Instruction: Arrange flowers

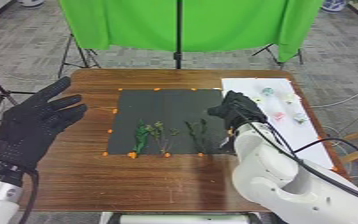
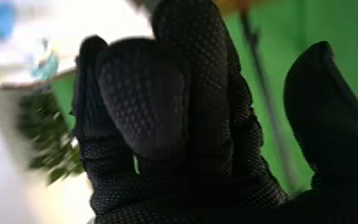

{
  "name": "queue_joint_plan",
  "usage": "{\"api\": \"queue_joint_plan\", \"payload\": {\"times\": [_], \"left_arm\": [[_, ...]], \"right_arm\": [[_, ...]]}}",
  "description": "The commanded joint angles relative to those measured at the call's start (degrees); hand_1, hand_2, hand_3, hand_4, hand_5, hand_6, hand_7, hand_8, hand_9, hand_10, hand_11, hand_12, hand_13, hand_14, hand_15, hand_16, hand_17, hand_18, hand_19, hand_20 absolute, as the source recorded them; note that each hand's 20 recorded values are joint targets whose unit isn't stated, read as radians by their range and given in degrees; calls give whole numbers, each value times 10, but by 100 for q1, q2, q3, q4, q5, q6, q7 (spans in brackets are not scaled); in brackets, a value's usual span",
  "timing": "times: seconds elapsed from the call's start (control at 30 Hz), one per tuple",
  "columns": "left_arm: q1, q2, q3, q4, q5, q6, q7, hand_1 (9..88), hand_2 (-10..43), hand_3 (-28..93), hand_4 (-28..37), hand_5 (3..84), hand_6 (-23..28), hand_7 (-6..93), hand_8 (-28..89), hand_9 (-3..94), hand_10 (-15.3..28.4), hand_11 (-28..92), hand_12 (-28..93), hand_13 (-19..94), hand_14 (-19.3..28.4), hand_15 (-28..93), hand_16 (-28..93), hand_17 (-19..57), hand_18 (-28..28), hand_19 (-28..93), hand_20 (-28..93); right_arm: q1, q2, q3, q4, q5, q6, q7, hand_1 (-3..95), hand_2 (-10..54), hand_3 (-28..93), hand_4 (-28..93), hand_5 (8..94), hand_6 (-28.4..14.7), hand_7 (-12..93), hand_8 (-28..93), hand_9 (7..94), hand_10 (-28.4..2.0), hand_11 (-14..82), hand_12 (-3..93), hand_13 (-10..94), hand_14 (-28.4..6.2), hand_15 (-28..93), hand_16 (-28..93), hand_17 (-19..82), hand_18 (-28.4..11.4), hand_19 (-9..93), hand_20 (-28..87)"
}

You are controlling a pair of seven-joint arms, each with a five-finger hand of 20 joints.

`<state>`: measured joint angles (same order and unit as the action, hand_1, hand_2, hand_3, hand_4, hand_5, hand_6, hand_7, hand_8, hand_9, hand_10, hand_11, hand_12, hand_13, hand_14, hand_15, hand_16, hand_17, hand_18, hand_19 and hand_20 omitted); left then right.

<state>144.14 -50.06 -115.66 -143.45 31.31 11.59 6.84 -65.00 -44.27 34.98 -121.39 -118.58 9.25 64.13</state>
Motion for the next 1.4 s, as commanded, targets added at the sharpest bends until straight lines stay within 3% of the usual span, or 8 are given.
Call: {"api": "queue_joint_plan", "payload": {"times": [0.03,0.17,0.53,0.67,0.77,0.93,1.2,1.4], "left_arm": [[9,-56,50,-124,-2,68,-76,235,87,753,-249,309,78,157,-105,285,216,283,112,204,284,503,-93,-99,275,596,149],[31,-44,56,-125,-15,66,-43,235,87,754,-248,309,78,157,-105,285,216,283,112,205,284,503,-93,-99,275,597,149],[-158,3,198,-54,-2,17,-44,235,86,754,-249,309,78,157,-105,284,216,282,112,204,284,502,-93,-99,275,597,149],[-148,10,201,-56,-4,-23,-13,235,86,755,-249,309,78,158,-105,285,216,283,113,204,284,502,-93,-99,274,597,148],[-209,21,225,-24,-6,-68,-43,234,85,756,-250,309,78,158,-106,285,217,284,113,204,284,503,-93,-99,274,597,148],[-206,-4,223,-33,0,-97,-80,234,85,756,-250,309,78,158,-106,285,217,284,112,204,283,503,-93,-99,273,597,149],[-238,6,132,-76,36,-223,-136,234,85,755,-249,310,78,157,-106,285,217,285,113,205,284,502,-93,-99,274,596,149],[-275,73,104,-67,15,-209,-40,233,84,756,-249,310,78,158,-106,285,217,285,112,205,284,502,-93,-99,274,596,149]], "right_arm": [[-315,546,563,305,111,-159,87,301,-4,710,-203,623,-59,92,-103,859,-170,222,158,846,-117,571,164,383,-265,873,-91],[-306,666,560,548,277,-303,119,301,-13,713,-205,553,-50,84,-103,834,-182,210,152,836,-122,559,158,377,-267,871,-101],[326,731,-156,1306,585,-585,188,310,-40,720,-215,495,-37,98,-107,809,-183,201,144,828,-121,544,148,339,-263,854,-103],[617,714,-579,1599,416,-487,226,347,-83,723,-226,484,-24,106,-110,796,-184,195,140,829,-116,533,147,341,-258,851,-101],[849,778,-1096,1771,-19,30,269,399,-95,732,-244,545,-10,119,-119,793,-177,191,139,829,-109,519,149,349,-252,842,-95],[914,825,-1474,1853,-383,544,274,569,-95,655,-282,851,13,160,28,927,-81,83,259,904,-58,430,200,421,-194,849,-80],[1232,785,-1737,1383,-790,1041,136,585,-95,665,-283,890,10,168,48,937,-70,143,259,930,-34,441,218,430,-176,867,-71],[2032,168,-2303,1075,-349,1244,-662,582,-95,675,-283,893,8,164,55,937,-71,150,258,929,-34,447,224,422,-175,875,-65]]}}
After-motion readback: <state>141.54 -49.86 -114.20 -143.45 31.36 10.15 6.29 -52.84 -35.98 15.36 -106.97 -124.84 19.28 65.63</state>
